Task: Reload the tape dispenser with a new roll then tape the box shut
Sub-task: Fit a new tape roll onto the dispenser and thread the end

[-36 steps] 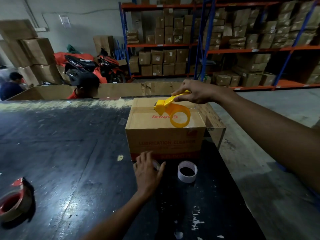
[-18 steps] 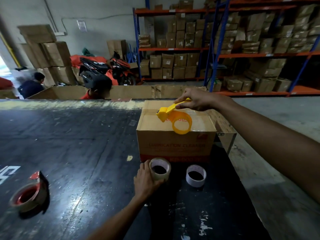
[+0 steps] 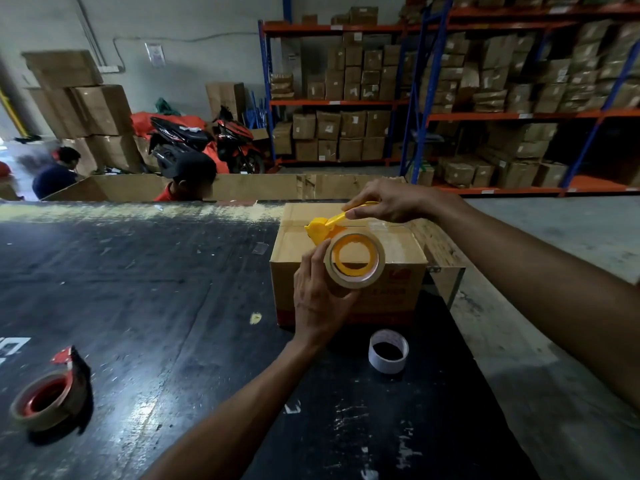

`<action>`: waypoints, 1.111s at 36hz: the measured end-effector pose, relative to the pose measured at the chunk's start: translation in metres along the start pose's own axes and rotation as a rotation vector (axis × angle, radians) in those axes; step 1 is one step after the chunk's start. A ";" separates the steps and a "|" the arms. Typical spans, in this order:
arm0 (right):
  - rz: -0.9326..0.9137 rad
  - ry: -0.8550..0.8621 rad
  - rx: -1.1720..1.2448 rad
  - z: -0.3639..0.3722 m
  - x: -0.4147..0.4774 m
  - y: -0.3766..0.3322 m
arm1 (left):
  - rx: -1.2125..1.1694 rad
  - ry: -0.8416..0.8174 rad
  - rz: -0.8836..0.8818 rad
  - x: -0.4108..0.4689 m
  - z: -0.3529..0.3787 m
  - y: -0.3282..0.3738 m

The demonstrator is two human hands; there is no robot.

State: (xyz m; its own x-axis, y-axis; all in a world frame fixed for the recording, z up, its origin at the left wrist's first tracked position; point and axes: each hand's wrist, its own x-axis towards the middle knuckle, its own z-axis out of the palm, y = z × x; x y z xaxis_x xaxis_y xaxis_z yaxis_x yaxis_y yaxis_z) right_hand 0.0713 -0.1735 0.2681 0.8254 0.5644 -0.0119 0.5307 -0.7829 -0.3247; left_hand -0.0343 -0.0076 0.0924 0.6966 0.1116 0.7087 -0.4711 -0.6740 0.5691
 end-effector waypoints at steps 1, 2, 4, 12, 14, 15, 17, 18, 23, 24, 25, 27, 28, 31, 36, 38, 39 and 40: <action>0.000 -0.004 0.009 -0.001 -0.001 -0.001 | 0.001 0.003 -0.004 0.003 0.001 0.001; 0.001 -0.008 0.016 -0.003 -0.003 -0.002 | 0.003 0.006 -0.003 0.004 0.002 0.000; 0.013 -0.023 0.054 -0.006 -0.005 -0.003 | 0.007 0.015 -0.003 0.006 0.004 -0.001; 0.085 -0.115 0.303 -0.019 -0.027 0.000 | -0.115 0.024 0.010 0.012 0.006 0.002; 0.122 -0.185 0.330 -0.017 -0.028 0.002 | -0.167 0.028 -0.010 0.016 0.007 0.008; 0.138 -0.215 0.340 -0.016 -0.028 0.002 | -0.184 0.031 -0.017 0.018 0.007 0.011; 0.165 -0.246 0.331 -0.015 -0.027 -0.002 | -0.201 0.024 -0.011 0.020 0.009 0.015; 0.179 -0.256 0.296 -0.014 -0.027 -0.006 | -0.213 0.022 -0.006 0.020 0.010 0.017; 0.119 -0.144 0.015 0.004 -0.020 -0.017 | -0.289 0.055 0.003 0.021 0.017 0.028; 0.112 -0.115 0.020 0.005 -0.018 -0.017 | -0.303 0.047 0.015 0.021 0.017 0.027; 0.110 -0.096 0.028 0.004 -0.018 -0.017 | -0.316 0.025 0.036 0.022 0.017 0.025; 0.103 -0.081 0.033 -0.002 -0.019 -0.016 | -0.308 -0.032 0.112 0.024 0.014 0.016; 0.101 -0.081 0.029 -0.005 -0.020 -0.015 | -0.283 -0.051 0.154 0.025 0.011 0.010; 0.089 -0.100 0.020 -0.010 -0.022 -0.011 | -0.246 -0.058 0.240 0.028 0.003 0.000; 0.084 -0.138 0.113 -0.011 -0.022 -0.008 | -0.232 -0.002 0.256 0.032 -0.002 -0.004; 0.084 -0.138 0.132 -0.011 -0.021 -0.008 | -0.220 0.004 0.265 0.034 -0.005 -0.005; 0.084 -0.142 0.135 -0.011 -0.020 -0.008 | -0.207 0.006 0.272 0.035 -0.007 -0.005; 0.085 -0.146 0.134 -0.011 -0.019 -0.007 | -0.192 0.005 0.281 0.036 -0.008 -0.004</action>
State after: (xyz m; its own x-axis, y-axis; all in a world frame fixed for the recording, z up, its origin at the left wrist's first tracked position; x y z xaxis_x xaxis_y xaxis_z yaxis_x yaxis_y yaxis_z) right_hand 0.0536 -0.1817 0.2812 0.8246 0.5370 -0.1781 0.4217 -0.7933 -0.4392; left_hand -0.0113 0.0053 0.1190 0.5226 -0.0553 0.8508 -0.7381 -0.5287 0.4191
